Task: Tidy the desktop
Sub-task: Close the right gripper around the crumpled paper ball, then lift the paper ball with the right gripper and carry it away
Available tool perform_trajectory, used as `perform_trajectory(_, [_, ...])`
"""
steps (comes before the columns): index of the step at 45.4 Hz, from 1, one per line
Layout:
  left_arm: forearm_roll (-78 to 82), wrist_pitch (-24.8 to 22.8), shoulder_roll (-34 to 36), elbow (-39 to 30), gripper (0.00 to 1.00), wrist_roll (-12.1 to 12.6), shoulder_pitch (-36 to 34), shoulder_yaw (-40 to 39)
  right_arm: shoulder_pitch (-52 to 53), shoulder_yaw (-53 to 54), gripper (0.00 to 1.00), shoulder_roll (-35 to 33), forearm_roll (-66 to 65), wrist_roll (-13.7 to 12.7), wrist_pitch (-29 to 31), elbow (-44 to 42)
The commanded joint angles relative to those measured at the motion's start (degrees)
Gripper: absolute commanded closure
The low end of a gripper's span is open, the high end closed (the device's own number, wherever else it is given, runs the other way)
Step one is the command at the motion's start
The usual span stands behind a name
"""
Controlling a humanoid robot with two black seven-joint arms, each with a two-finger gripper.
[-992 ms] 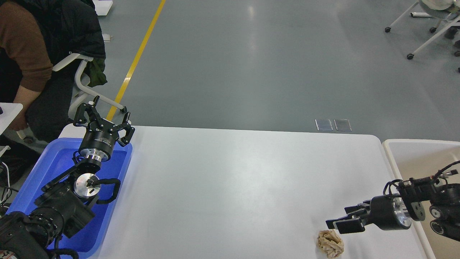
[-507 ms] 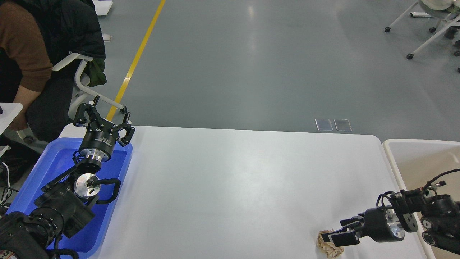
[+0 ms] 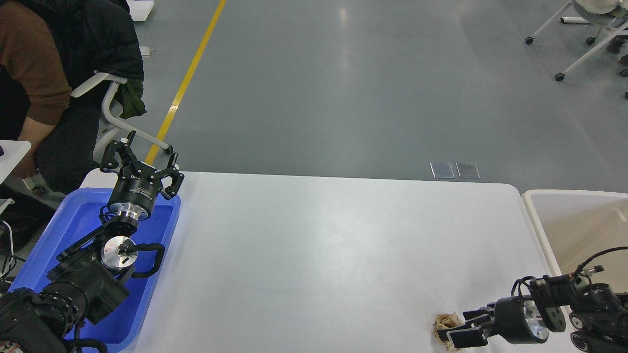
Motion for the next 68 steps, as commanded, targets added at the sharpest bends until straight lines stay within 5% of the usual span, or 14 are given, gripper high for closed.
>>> perform_trajectory(1, [0.0, 0.0, 0.0, 0.0, 0.0, 0.08, 0.0, 0.03, -1.24, 0.12, 0.0, 0.66, 0.01, -0.01, -0.76, -0.69])
perform_trajectory(16, [0.0, 0.0, 0.0, 0.0, 0.0, 0.0, 0.0, 0.03, -1.94, 0.12, 0.03, 2.33, 0.18, 0.08, -2.87, -3.33])
perform_trajectory(23, [0.0, 0.0, 0.0, 0.0, 0.0, 0.0, 0.0, 0.03, -2.73, -0.85, 0.2, 2.41, -0.25, 0.16, -4.63, -3.59])
perform_trajectory(35, [0.0, 0.0, 0.0, 0.0, 0.0, 0.0, 0.0, 0.03, -1.95, -3.48, 1.0, 2.41, -1.93, 0.25, -6.74, -3.59])
perform_trajectory(68, [0.0, 0.0, 0.08, 0.0, 0.0, 0.0, 0.0, 0.03, 1.57, 4.07, 1.0, -2.15, -0.17, 3.06, -6.92, 1.32])
